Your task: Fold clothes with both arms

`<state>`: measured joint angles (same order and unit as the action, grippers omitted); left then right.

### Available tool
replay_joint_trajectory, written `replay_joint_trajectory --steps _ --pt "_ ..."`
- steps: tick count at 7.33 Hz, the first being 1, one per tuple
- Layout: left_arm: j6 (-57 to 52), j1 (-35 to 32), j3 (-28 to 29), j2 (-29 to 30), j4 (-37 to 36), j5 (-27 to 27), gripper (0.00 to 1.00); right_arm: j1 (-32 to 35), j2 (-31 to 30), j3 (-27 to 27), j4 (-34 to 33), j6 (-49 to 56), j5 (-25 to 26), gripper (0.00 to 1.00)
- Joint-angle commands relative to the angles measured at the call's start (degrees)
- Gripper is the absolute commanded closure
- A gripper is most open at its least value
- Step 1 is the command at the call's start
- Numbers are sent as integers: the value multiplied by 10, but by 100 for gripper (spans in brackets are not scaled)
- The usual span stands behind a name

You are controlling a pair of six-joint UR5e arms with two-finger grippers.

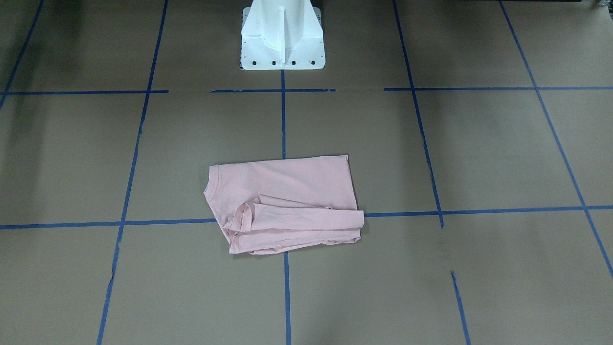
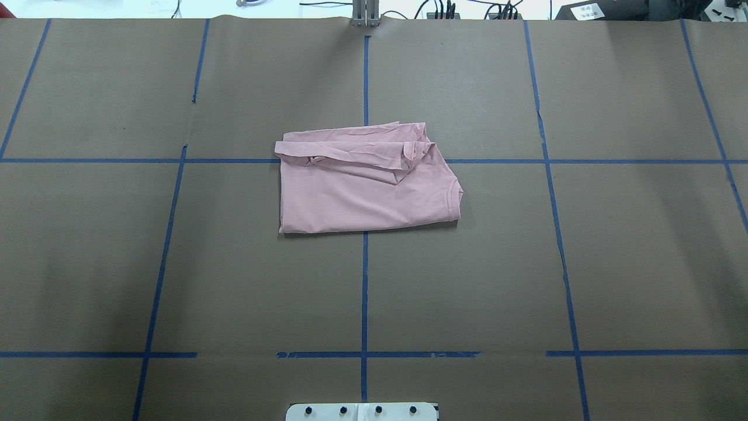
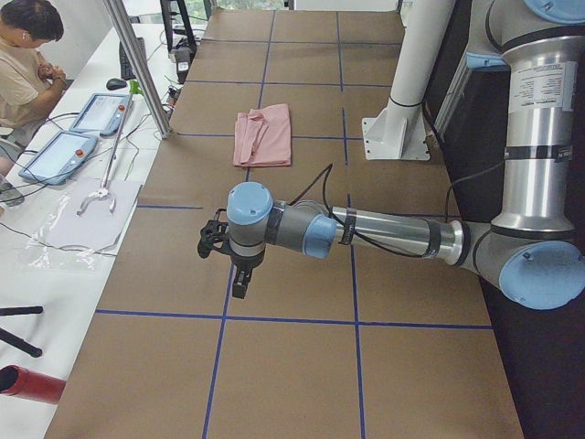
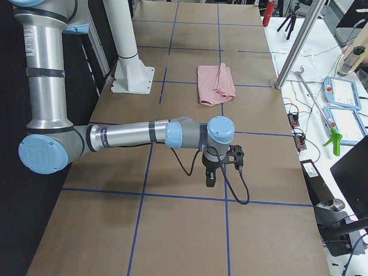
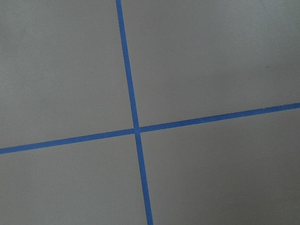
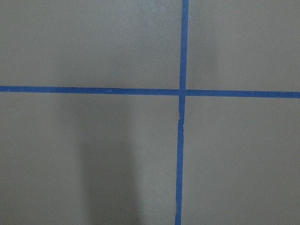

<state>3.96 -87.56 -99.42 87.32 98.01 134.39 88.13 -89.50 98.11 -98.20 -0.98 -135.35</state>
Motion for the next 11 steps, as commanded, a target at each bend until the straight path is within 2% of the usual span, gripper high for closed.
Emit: replay_joint_trajectory --steps 1,4,6,7,9,11 --pt "0 -3 -2 2 -15 0 0 -1 5 -11 0 -1 0 0" --pt "-1 -5 -7 2 -62 0 0 -1 7 -20 0 0 -1 0" --pt "-2 -5 -14 4 -135 -8 0 -1 7 -20 0 1 -1 0" --pt "-3 -6 -18 0 -135 -21 0 -1 7 -18 1 2 -1 0" --pt "-129 -21 -19 -8 -137 -43 0 -1 7 -10 1 4 -3 0" --pt "-131 -22 -20 -12 -140 -47 0 -1 7 -9 1 3 -3 0"
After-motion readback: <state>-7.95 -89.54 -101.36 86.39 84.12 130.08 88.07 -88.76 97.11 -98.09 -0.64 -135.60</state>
